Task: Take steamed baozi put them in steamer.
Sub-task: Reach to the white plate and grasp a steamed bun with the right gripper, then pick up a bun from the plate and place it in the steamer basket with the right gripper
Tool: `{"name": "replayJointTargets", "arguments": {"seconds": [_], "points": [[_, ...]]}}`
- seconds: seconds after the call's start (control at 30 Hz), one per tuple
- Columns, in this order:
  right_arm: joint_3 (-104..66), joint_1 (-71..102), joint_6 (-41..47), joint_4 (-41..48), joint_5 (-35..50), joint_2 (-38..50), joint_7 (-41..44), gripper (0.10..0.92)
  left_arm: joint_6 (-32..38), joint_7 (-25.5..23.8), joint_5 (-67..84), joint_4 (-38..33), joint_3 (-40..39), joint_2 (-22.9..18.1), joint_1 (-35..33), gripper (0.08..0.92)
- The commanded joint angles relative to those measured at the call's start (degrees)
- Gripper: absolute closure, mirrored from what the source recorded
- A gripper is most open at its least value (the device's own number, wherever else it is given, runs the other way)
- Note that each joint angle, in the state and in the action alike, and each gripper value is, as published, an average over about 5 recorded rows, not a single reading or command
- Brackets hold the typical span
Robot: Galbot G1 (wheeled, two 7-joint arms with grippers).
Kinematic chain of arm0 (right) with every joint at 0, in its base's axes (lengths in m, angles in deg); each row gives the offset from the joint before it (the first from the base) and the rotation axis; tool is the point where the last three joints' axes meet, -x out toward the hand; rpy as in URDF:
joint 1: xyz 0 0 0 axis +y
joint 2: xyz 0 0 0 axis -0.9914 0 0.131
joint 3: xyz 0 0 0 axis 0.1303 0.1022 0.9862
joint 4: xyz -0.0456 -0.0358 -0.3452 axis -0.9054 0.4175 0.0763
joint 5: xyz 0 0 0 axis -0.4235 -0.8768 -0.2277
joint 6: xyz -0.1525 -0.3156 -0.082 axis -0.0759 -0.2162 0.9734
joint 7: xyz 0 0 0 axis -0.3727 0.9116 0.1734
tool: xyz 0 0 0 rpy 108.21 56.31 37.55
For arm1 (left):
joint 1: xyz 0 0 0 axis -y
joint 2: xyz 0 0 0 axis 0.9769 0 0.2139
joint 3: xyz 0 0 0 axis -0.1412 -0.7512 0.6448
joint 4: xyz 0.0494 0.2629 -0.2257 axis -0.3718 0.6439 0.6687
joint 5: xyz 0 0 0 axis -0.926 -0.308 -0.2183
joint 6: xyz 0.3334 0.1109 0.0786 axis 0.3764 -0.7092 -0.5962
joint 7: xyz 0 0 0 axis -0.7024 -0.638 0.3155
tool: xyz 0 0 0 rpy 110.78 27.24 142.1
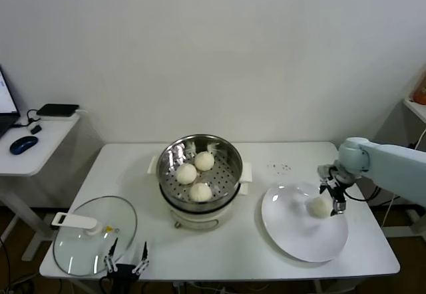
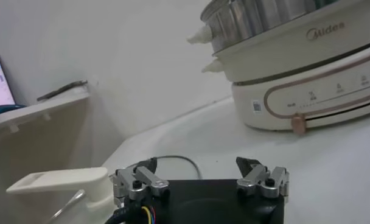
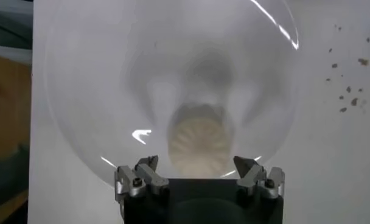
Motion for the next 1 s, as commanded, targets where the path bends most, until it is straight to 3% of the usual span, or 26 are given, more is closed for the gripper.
{"name": "replayJointTargets", "arguments": {"seconds": [0.03, 0.2, 0.4, 0.53, 0.8, 1.0], "points": [[-3.48, 4.05, 0.84, 1.71, -1.67, 0.38, -0.94, 0.203, -0.01, 0.06, -0.01, 0.19, 0.01, -1.34, 0.18, 0.177], [-3.72, 4.33, 0.81, 1.65, -1.79, 0.37, -1.15, 0.228, 0.00, 0.07, -0.02, 0.24, -0.01, -1.40, 0.24, 0.177], [-3.63, 3.18, 0.93, 0.59, -1.81, 0.75, -1.36, 0.376, 0.02, 0.07, -0.03, 0.11, -0.05, -1.41, 0.24, 0.177], [-1.17, -0.84, 1.24, -1.85, 0.36, 1.19, -1.20, 0.410, -0.02, 0.05, -0.07, -0.10, -0.15, -1.50, 0.16, 0.177], [16.98, -24.86, 2.56, -9.65, 16.01, -2.30, -0.69, 0.414, -0.13, -0.05, -0.38, -0.25, -0.36, -1.57, -0.06, 0.177], [21.15, -38.39, 5.30, -13.49, 29.48, -8.61, 0.75, 0.414, -0.19, -0.10, -0.41, -0.39, -0.47, -1.50, -0.03, 0.177]]}}
